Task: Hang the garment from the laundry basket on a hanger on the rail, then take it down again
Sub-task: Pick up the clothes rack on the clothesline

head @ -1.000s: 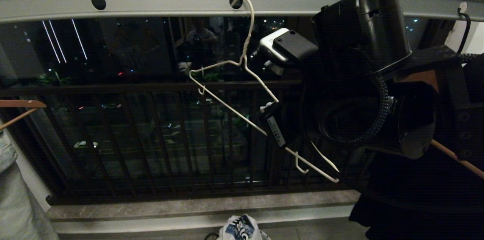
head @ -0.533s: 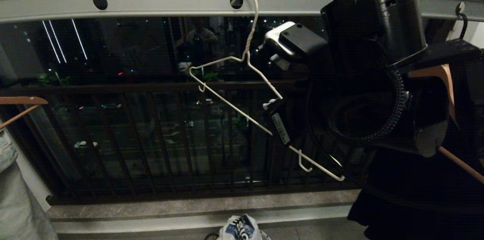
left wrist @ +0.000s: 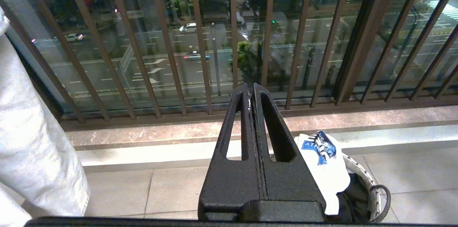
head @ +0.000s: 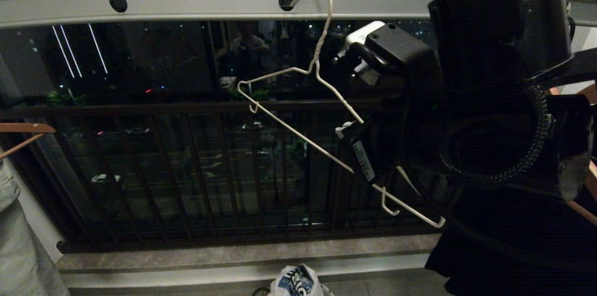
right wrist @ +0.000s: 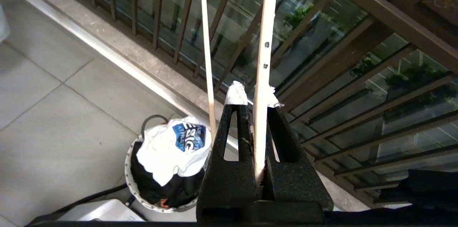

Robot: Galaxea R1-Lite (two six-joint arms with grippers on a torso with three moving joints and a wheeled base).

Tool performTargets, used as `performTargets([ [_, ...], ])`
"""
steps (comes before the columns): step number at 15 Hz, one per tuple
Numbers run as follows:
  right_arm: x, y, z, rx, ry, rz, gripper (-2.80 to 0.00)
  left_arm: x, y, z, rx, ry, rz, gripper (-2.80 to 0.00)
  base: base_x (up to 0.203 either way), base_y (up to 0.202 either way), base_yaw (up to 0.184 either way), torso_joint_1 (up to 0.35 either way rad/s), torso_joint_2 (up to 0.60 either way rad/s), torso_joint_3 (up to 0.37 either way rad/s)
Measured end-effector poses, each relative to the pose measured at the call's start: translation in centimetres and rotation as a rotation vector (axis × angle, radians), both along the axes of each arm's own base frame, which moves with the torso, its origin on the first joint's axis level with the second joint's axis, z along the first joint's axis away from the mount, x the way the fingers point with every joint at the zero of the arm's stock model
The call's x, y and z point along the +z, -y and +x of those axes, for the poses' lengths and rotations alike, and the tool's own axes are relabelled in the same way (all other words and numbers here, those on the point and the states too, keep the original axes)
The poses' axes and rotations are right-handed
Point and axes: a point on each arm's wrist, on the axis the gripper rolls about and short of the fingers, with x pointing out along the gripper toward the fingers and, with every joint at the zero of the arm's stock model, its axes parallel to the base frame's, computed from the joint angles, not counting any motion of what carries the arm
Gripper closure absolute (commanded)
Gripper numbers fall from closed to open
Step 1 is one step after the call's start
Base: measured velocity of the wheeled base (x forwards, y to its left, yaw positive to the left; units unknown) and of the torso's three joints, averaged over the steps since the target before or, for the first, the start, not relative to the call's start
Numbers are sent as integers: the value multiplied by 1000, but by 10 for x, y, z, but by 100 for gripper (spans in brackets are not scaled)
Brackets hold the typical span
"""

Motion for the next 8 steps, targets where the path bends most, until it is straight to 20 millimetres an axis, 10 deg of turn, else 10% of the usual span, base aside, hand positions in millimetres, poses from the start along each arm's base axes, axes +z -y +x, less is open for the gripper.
performTargets([
  [8,15,28,-23,9,32,53,0,0,0,0,0,0,0,0,0,0,0,0,0,0],
])
